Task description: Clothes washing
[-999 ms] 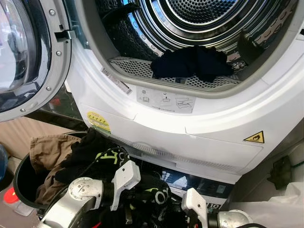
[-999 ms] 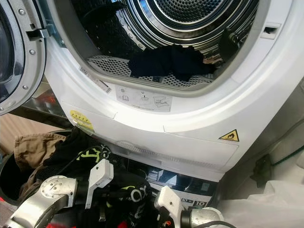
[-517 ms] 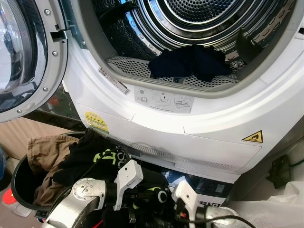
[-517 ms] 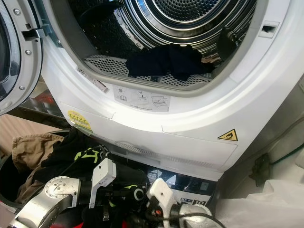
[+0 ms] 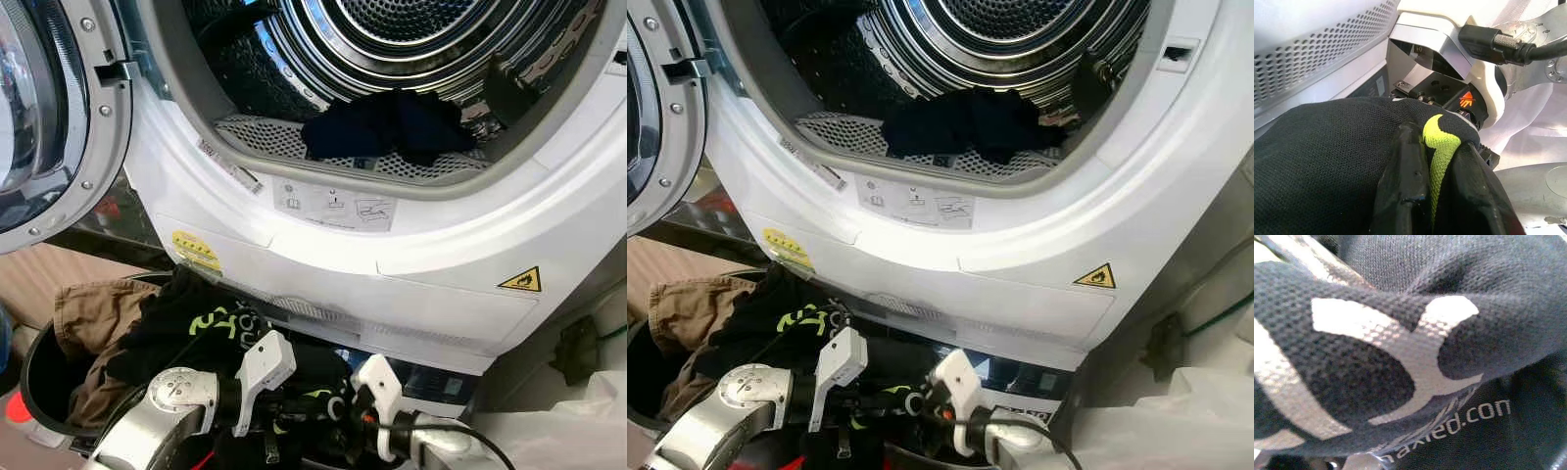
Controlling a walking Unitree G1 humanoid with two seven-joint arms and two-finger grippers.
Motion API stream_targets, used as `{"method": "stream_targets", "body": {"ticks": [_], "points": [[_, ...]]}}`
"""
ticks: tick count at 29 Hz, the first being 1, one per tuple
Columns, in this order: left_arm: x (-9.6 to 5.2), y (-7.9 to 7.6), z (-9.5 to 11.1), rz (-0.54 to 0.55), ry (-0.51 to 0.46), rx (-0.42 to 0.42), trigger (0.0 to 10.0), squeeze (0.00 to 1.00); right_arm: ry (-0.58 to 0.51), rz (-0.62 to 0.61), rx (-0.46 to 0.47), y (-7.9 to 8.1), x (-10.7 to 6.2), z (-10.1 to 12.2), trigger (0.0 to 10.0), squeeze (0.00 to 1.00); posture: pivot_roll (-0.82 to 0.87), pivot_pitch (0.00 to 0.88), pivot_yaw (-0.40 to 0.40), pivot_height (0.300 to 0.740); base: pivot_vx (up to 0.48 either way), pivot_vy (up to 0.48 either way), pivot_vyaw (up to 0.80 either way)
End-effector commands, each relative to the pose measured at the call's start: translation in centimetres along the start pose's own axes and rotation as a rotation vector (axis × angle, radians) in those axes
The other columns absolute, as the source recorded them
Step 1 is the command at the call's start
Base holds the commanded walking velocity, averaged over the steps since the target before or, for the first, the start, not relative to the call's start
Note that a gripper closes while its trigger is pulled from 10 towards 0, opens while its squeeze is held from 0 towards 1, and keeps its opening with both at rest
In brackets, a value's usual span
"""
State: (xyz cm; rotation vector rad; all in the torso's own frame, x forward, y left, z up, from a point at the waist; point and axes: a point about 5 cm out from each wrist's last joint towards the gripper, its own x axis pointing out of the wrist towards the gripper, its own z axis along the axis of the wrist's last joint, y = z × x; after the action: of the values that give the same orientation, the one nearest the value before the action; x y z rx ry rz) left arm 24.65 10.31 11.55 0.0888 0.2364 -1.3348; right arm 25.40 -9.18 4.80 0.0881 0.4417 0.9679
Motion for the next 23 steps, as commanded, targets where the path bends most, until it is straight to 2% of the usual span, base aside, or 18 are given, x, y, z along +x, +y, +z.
{"method": "stream_targets", "body": {"ticks": [1, 3, 6, 9, 13, 16, 19, 22, 23], "points": [[1.2, -1.9, 1.0, -0.148, -0.052, 0.02, 0.0, 0.0, -0.084, 0.011, 0.005, -0.4, -0.7, 1.6, 10.0, 0.0, 0.01, 0.072, 0.02, 0.74, 0.0, 0.0, 0.0], [1.2, -2.0, 1.0, -0.154, -0.049, 0.018, 0.0, 0.0, -0.082, 0.126, -0.005, 0.5, -1.4, 1.4, 10.0, 0.0, 0.0, 0.069, 0.02, 0.74, 0.0, 0.0, 0.0], [1.0, -2.2, 1.0, -0.178, -0.042, 0.006, 0.0, 0.0, -0.009, 0.261, -0.076, 1.3, -3.1, 0.4, 10.0, 0.0, 0.0, 0.068, 0.02, 0.74, 0.0, 0.0, 0.0], [0.3, -2.6, 0.7, -0.256, 0.0, -0.03, 0.0, 0.0, 0.064, 0.3, -0.105, 0.8, -5.0, -0.4, 10.0, 0.0, 0.0, 0.064, 0.019, 0.74, 0.0, 0.0, 0.0], [-0.4, -3.5, 0.0, -0.387, 0.072, -0.06, 0.0, 0.0, 0.038, 0.316, -0.094, -0.2, -6.5, 0.7, 10.0, 0.0, -0.01, 0.064, 0.021, 0.74, 0.0, 0.0, 0.0], [-0.3, -3.4, -0.2, -0.414, 0.09, -0.062, 0.0, 0.0, 0.034, 0.355, -0.109, -0.1, -7.1, 1.3, 10.0, 0.0, -0.02, 0.069, 0.022, 0.74, 0.0, 0.0, 0.0], [0.0, -3.3, -0.1, -0.421, 0.088, -0.061, 0.0, 0.0, 0.062, 0.359, -0.122, -0.1, -7.1, 1.2, 10.0, 0.0, -0.02, 0.071, 0.022, 0.74, 0.0, 0.0, 0.0], [0.6, -3.9, 0.2, -0.502, 0.085, -0.064, 0.0, 0.0, 0.126, 0.462, -0.137, 1.3, -7.0, 0.2, 10.0, 0.0, -0.02, 0.076, 0.024, 0.74, 0.0, 0.0, 0.0], [0.9, -3.9, 0.4, -0.51, 0.087, -0.059, 0.0, 0.0, 0.182, 0.484, -0.162, 1.7, -7.0, -0.4, 10.0, 0.0, -0.02, 0.077, 0.024, 0.74, 0.0, 0.0, 0.0]]}}
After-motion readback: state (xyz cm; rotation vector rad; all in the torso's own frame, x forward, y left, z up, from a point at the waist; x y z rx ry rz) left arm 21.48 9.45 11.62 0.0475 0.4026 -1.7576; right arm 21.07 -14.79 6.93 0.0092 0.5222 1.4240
